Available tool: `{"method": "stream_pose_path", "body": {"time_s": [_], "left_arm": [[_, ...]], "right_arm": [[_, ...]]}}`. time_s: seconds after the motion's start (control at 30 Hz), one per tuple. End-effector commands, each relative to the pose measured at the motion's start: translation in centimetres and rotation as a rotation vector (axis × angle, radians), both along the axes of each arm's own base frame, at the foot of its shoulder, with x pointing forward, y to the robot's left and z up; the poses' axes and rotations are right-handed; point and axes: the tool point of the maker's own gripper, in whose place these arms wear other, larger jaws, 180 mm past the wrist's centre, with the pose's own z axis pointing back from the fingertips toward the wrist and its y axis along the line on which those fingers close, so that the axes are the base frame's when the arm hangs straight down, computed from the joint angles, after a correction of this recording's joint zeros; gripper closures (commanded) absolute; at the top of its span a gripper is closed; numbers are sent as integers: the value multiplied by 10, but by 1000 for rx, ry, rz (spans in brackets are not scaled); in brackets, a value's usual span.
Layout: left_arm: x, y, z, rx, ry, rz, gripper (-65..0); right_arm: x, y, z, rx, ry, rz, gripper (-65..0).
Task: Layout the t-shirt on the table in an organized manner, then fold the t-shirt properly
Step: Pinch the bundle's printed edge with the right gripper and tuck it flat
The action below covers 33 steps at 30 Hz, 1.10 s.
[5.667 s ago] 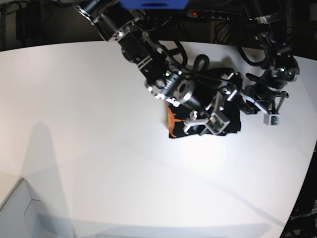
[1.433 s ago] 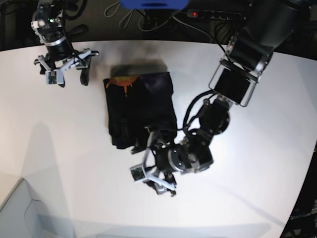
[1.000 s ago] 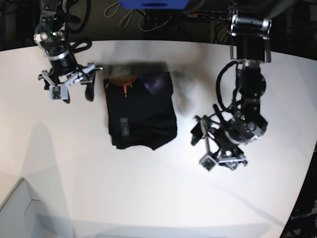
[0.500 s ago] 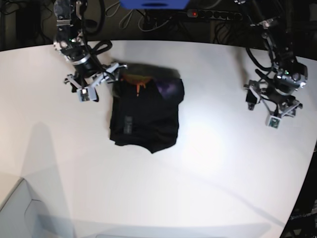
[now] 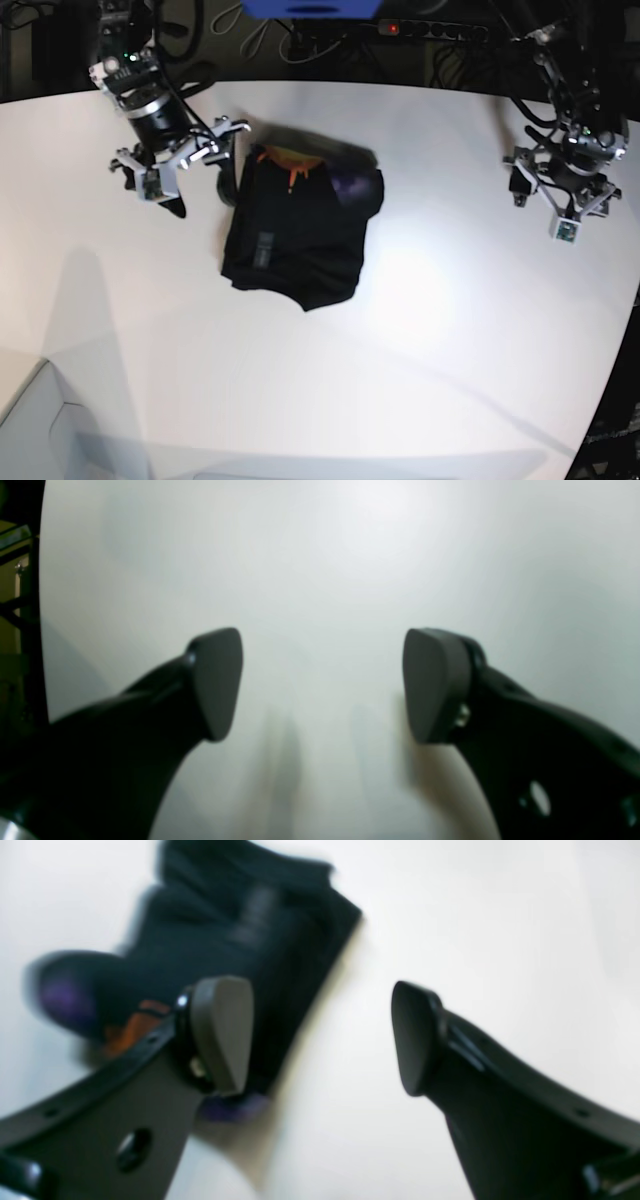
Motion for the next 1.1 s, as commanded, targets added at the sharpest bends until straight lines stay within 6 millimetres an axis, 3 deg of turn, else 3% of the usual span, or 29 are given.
{"method": "stream_pose_path", "body": {"time_s": [0.0,0.23,0.3,0.43,0.63,0.77,1.07], "left_arm": [[7,2,11,6,-41,-2,-485],[-3,4,5,11,-18,1,-485],[-8,5,2,13,-5,2,-485],[-17,6,-3,18,15,1,-485],[-29,8,-10,21,46,2,-485],[-32,7,-12,21,52,0,-485],[-33,8,-13,21,55,1,-485]], "right_arm": [[-3,18,9,38,-24,44,-352],[-28,114,14,152,-22,356,-22],[-27,132,14,177,-19,388,0],[-19,149,-6,179,21,433,0],[-17,155,-35,169,87,452,0],[-25,146,-63,140,158,453,0],[-40,125,-92,79,235,463,0]]}}
